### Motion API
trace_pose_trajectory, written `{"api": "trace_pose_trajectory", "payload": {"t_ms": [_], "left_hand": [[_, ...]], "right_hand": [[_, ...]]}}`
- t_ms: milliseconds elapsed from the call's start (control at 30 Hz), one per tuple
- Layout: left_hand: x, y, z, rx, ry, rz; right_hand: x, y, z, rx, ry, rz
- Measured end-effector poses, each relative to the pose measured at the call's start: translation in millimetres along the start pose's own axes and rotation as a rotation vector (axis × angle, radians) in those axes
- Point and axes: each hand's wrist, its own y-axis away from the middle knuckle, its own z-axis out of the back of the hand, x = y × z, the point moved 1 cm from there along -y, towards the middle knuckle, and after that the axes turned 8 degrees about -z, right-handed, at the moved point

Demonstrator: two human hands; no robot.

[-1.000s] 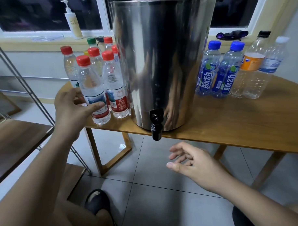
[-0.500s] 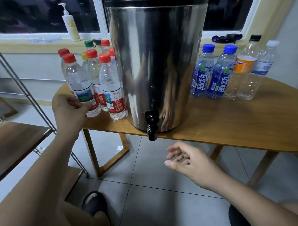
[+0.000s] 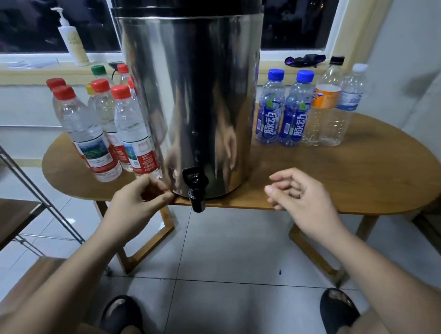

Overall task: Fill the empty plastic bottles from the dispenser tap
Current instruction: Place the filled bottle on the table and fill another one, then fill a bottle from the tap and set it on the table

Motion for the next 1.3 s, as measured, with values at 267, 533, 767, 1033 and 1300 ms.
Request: {"api": "trace_pose_trajectory", "payload": {"t_ms": [267, 533, 767, 1033, 1300], "left_hand": [[-17.7, 12.5, -33.1, 0.199, -0.061, -0.131], [-29.0, 23.9, -68.1, 0.371, -0.035, -0.17], [-28.6, 23.9, -90.1, 0.465, -0.072, -0.185], [-28.4, 28.7, -102.9, 0.516, -0.065, -0.253], [-28.9, 29.3, -105.3, 0.528, -0.074, -0.262]], "right_hand": [[-13.5, -71.1, 77.9, -0.266, 0.123, -0.092], [-38.2, -150.3, 139.0, -0.539, 0.3, -0.213], [-50.4, -194.3, 159.5, -0.489, 0.208, -0.318], [-57.9, -211.2, 162.5, -0.481, 0.191, -0.249], [-59.5, -208.3, 162.3, -0.503, 0.262, -0.179]]}}
